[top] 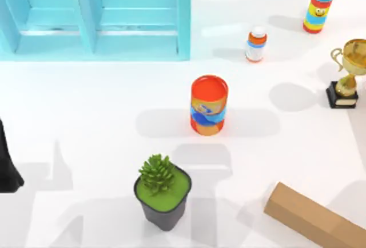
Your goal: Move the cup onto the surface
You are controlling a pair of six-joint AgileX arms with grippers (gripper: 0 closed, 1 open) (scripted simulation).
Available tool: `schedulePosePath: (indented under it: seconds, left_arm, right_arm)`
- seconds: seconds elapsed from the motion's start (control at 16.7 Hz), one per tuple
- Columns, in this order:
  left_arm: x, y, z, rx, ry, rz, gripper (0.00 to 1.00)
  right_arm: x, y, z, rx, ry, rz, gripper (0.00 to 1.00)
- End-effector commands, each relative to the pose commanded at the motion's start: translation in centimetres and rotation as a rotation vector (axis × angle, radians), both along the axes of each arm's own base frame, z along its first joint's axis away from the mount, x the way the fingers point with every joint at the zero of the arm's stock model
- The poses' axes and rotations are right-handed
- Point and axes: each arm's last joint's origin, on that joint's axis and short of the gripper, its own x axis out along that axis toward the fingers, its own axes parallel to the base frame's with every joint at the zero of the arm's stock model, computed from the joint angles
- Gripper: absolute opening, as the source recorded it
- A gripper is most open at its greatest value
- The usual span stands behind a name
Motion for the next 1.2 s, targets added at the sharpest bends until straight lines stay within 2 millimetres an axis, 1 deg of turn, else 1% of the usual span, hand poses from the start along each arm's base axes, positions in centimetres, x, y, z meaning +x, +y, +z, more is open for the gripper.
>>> schedulePosePath:
  seconds: [0.48, 0.54, 1.08, 1.2]
  left_arm:
    - [0.00, 0.00, 0.00, 0.000, 0.000, 0.000, 1.00]
    - [0.00, 0.00, 0.00, 0.000, 0.000, 0.000, 1.00]
    - [0.00, 0.00, 0.00, 0.000, 0.000, 0.000, 1.00]
    - [0.00, 0.00, 0.00, 0.000, 0.000, 0.000, 1.00]
  right_arm:
    - [0.00, 0.00, 0.00, 0.000, 0.000, 0.000, 0.02]
    - [0.00, 0.00, 0.00, 0.000, 0.000, 0.000, 0.00]
    - [-0.07, -0.04, 0.09, -0.001, 0.000, -0.005, 0.00]
    - [-0.51, 0.27, 0.74, -0.002, 0.018, -0.034, 0.00]
